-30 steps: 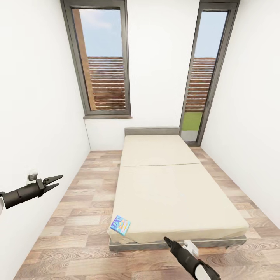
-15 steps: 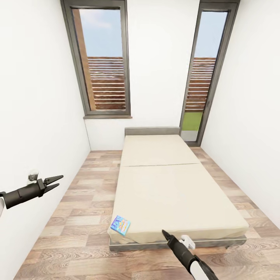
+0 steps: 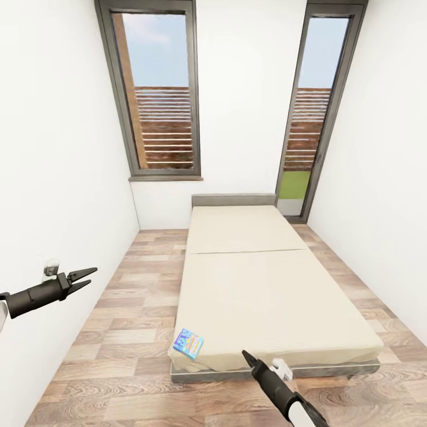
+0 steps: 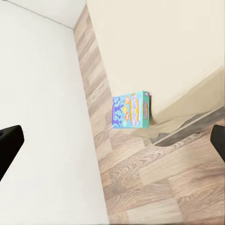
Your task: Put all the toys in the child's room - the three board games (two on the bed and one on the table), the two jigsaw puzzles on the table, and the tennis ball on the table - inside the toy box on the table in the child's room.
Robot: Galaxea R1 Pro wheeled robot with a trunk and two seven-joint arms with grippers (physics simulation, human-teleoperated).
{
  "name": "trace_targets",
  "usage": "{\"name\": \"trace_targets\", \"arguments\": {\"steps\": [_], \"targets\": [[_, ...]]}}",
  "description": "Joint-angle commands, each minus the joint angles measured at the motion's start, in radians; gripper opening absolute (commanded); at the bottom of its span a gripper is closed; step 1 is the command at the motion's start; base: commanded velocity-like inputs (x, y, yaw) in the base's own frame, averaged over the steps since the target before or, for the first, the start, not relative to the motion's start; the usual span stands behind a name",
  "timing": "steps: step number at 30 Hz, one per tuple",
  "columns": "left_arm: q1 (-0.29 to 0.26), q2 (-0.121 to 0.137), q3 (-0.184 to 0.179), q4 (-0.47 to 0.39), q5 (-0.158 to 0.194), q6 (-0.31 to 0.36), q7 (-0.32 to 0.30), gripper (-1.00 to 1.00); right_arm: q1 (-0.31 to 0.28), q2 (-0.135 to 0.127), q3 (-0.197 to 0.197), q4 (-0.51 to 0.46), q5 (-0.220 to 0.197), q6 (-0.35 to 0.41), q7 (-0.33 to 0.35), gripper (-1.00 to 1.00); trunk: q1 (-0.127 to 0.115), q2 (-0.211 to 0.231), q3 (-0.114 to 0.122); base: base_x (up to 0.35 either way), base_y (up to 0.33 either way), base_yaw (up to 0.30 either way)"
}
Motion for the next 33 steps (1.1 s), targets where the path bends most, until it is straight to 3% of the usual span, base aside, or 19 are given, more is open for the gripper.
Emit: {"name": "trace_targets", "arguments": {"steps": [1, 5, 9, 22, 33], "targets": [[-0.001, 0.000, 0.000, 0.000, 0.003, 0.006, -0.001, 1.00, -0.001, 0.000, -0.006, 0.013, -0.025, 0.011, 0.007, 1.00, 0.001, -0.002, -0.002, 0.000, 0.008, 0.000], [-0.001, -0.001, 0.000, 0.002, 0.004, 0.006, -0.002, 1.00, 0.000, -0.002, -0.006, 0.038, -0.086, 0.012, 0.012, 1.00, 0.001, -0.002, -0.002, 0.000, 0.029, 0.000], [-0.001, 0.000, 0.000, 0.002, 0.004, 0.007, -0.003, 1.00, 0.001, -0.009, -0.006, 0.059, -0.104, 0.012, 0.013, 1.00, 0.001, -0.002, -0.002, 0.000, 0.152, 0.000], [-0.001, -0.001, 0.000, 0.002, 0.004, 0.008, -0.007, 1.00, 0.002, -0.015, -0.008, 0.070, -0.111, 0.084, 0.007, 1.00, 0.001, -0.002, -0.002, 0.000, 0.031, 0.000], [-0.001, -0.001, 0.000, 0.002, 0.004, 0.008, -0.009, 1.00, 0.000, -0.017, -0.007, 0.070, -0.111, 0.082, 0.016, 1.00, 0.001, -0.002, -0.002, 0.000, 0.000, 0.000]]}}
